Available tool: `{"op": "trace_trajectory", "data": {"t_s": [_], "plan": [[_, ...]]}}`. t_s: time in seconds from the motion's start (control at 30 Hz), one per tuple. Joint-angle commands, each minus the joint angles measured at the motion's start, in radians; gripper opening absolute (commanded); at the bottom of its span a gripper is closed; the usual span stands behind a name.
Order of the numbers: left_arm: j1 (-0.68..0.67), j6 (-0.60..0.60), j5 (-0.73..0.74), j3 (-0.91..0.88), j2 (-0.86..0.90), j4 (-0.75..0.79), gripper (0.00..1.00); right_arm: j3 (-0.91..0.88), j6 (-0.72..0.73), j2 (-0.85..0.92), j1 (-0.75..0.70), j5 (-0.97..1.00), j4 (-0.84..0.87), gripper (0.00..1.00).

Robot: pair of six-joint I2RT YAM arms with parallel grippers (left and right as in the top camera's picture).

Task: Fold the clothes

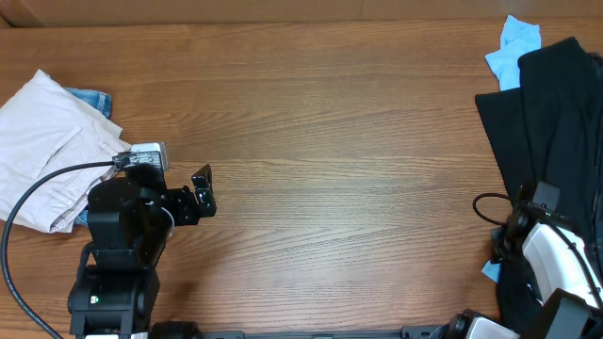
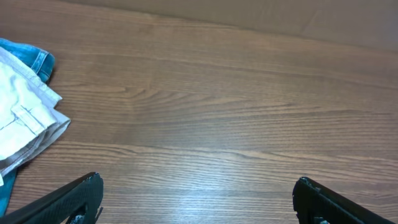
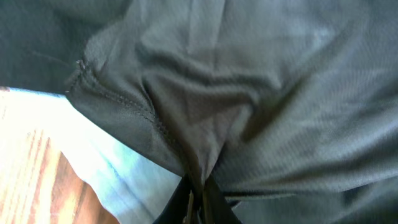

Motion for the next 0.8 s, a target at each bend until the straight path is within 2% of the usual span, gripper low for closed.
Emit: {"op": "trace_trajectory", "data": {"t_s": [0.0,0.23,0.4,0.6,0.77], "plan": [[0.007,-0.015,0.011,0.024,-0.003,0.020,1.00,0.087,-0.021,-0.011,-0.005,-0.092,-0.048,0.04],[0.007,-0.014,0.011,0.024,-0.003,0.036,1.00,0.335,-0.226,-0.046,0.079,-0.300,-0.158,0.04],[0.007,-0.014,0.011,0.024,-0.003,0.036,1.00,0.494,-0.295,-0.061,0.269,-0.394,-0.185,0.04],[0.007,-0.014,0.010,0.024,-0.003,0.039,1.00,0.523,-0.298,-0.053,0.563,-0.410,-0.087,0.04],[0.007,-0.014,0.011,0.024,-0.003,0.046,1.00,0.523,-0.298,-0.003,0.768,-0.410,0.072,0.04]]}}
